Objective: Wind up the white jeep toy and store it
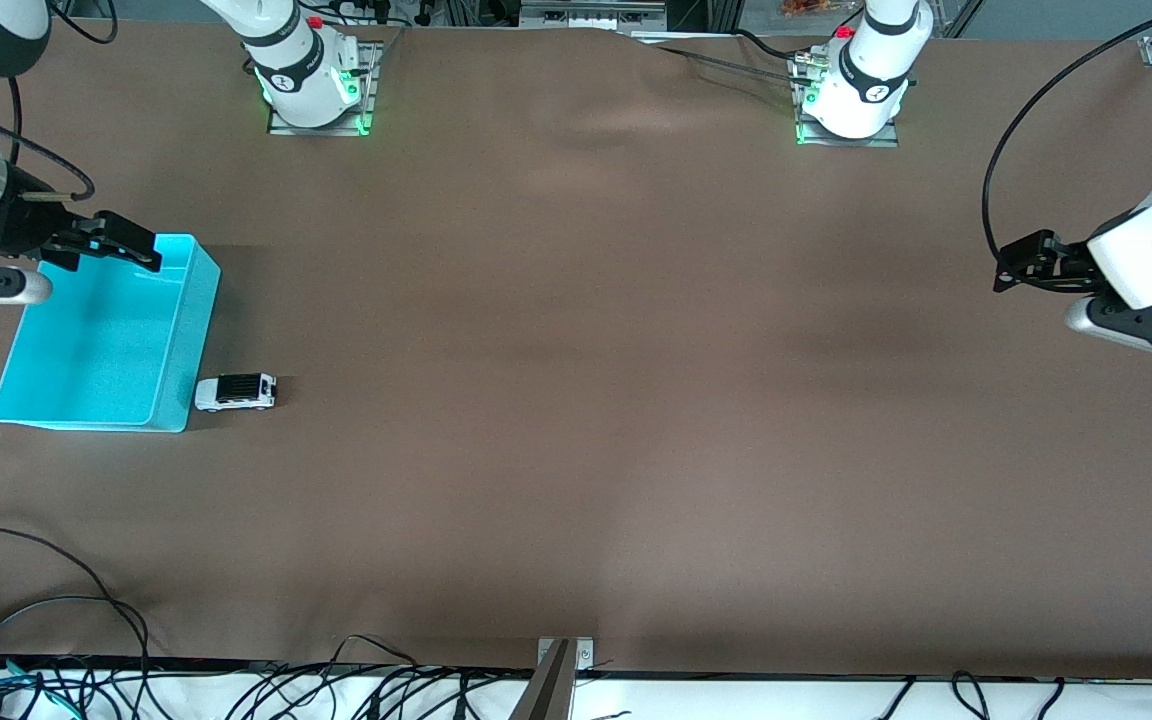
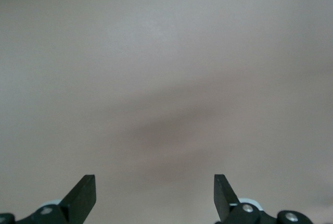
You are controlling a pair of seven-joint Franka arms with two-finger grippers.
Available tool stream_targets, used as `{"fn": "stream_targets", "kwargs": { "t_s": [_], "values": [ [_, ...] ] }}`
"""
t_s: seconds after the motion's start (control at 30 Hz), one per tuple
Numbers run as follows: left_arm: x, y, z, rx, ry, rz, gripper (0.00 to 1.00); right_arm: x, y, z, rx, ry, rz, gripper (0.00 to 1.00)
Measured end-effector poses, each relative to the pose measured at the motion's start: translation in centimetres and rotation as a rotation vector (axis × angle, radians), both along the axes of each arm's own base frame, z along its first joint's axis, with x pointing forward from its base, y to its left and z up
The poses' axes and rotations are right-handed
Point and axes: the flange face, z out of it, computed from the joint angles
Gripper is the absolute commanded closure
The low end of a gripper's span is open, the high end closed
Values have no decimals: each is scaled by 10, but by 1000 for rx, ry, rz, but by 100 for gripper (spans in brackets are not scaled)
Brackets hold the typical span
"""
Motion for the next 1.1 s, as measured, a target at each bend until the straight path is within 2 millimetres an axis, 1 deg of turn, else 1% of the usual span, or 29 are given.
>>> {"fn": "stream_targets", "kwargs": {
  "t_s": [0.13,0.27,0.43,0.63,0.73,0.9,1.1],
  "values": [
    [-10,18,9,-6,-19,37,0,3,0,-8,-1,14,0,0],
    [-22,23,12,-3,-30,48,0,4,0,-14,-2,19,-1,0],
    [-36,15,12,2,-45,93,0,2,0,-28,-1,8,-2,0],
    [-51,-9,11,9,-52,110,0,-4,-1,-53,1,1,-3,0],
    [-55,-17,12,11,-55,110,0,-8,-2,-64,2,-2,3,0],
    [-56,-18,12,11,-56,109,0,-8,-4,-83,3,-24,8,0],
    [-56,-17,12,11,-56,110,0,-11,-8,-116,2,-57,4,0]
  ]
}}
